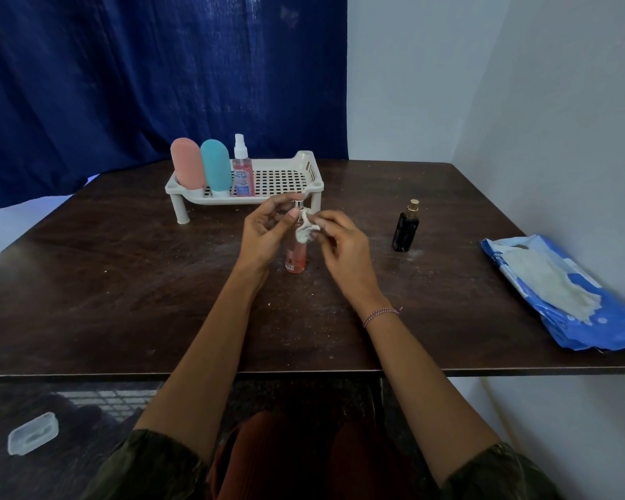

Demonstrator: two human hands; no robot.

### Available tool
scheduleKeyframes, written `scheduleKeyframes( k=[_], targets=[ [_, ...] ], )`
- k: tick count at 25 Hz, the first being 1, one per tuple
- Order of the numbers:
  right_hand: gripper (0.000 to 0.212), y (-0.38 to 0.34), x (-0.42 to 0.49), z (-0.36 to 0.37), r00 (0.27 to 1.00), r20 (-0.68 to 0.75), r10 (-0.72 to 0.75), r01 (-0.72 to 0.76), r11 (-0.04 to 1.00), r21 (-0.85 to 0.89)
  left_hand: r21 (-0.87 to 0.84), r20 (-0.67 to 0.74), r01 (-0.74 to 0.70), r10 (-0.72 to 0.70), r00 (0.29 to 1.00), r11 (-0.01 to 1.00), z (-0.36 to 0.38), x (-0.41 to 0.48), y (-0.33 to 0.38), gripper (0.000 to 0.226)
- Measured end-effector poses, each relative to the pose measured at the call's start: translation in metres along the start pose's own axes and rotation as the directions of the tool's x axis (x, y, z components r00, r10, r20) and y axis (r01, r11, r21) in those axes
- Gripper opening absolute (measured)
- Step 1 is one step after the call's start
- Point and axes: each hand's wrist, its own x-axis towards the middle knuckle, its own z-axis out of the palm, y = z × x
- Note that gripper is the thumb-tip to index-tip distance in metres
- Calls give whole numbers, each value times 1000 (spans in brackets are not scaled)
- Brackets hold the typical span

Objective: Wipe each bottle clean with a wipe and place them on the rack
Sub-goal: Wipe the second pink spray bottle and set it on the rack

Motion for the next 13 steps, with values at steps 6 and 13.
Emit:
scheduleKeyframes(
  k=[6, 13],
  targets=[
    [28, -4, -2, 3, 997, 1, -80, 80, 996, -50, 1, 21, 10, -10, 1000, 1000, -1, 1, 0, 26],
    [24, -4, 0, 0, 999, 5, -39, 39, 998, -56, 8, 4, -11, 11, 1000, 1000, 0, 1, -1, 23]
  ],
)
